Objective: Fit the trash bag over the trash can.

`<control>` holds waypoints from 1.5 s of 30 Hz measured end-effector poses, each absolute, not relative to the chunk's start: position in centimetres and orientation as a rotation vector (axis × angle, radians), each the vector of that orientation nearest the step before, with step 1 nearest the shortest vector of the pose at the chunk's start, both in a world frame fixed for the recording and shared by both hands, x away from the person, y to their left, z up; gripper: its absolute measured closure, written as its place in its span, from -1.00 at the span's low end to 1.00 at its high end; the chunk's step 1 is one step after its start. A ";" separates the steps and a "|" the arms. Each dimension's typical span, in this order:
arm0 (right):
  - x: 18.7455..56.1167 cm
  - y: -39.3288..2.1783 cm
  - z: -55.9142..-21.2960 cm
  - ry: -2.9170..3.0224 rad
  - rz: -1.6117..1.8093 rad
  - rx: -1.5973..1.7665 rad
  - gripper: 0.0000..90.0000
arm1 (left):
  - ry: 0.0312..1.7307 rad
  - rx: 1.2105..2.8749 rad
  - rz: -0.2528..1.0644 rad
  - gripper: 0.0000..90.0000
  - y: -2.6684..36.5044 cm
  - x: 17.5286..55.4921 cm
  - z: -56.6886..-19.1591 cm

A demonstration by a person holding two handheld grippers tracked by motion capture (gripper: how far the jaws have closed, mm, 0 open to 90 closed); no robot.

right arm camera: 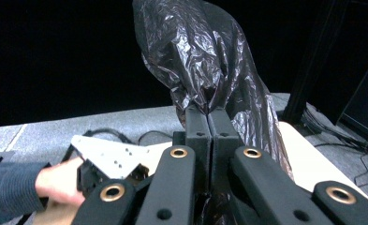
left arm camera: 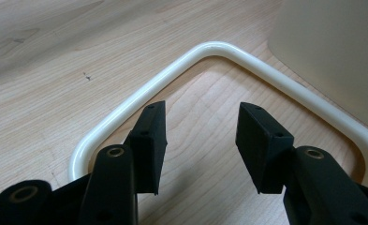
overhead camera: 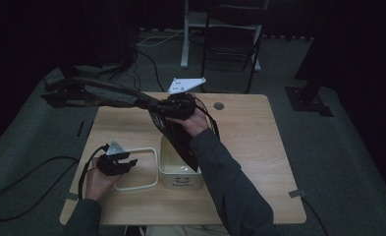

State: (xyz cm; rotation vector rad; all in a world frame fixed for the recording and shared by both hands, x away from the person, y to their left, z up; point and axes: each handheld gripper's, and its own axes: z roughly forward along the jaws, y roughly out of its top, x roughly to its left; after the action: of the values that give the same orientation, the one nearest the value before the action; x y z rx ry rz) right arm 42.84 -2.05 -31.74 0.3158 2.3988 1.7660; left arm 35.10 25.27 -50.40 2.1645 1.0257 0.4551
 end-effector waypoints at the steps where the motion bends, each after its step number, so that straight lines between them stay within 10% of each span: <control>1: 42.8 -2.3 -32.0 2.397 1.762 0.320 0.98 | 1.025 2.167 0.456 0.18 25.2 35.1 -50.4; 41: 39.4 -7.5 -41.7 2.774 1.007 0.469 0.98 | 1.030 2.162 0.464 0.18 25.2 34.7 -50.4; 45: 39.6 -7.4 -42.2 2.810 0.972 0.493 0.67 | 1.032 2.159 0.463 0.18 25.3 34.7 -50.3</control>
State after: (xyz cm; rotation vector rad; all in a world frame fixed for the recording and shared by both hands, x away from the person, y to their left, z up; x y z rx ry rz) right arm 39.61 -7.42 -42.25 0.4929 2.8103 0.9718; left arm 34.70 25.29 -50.35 2.1594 1.0317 0.4635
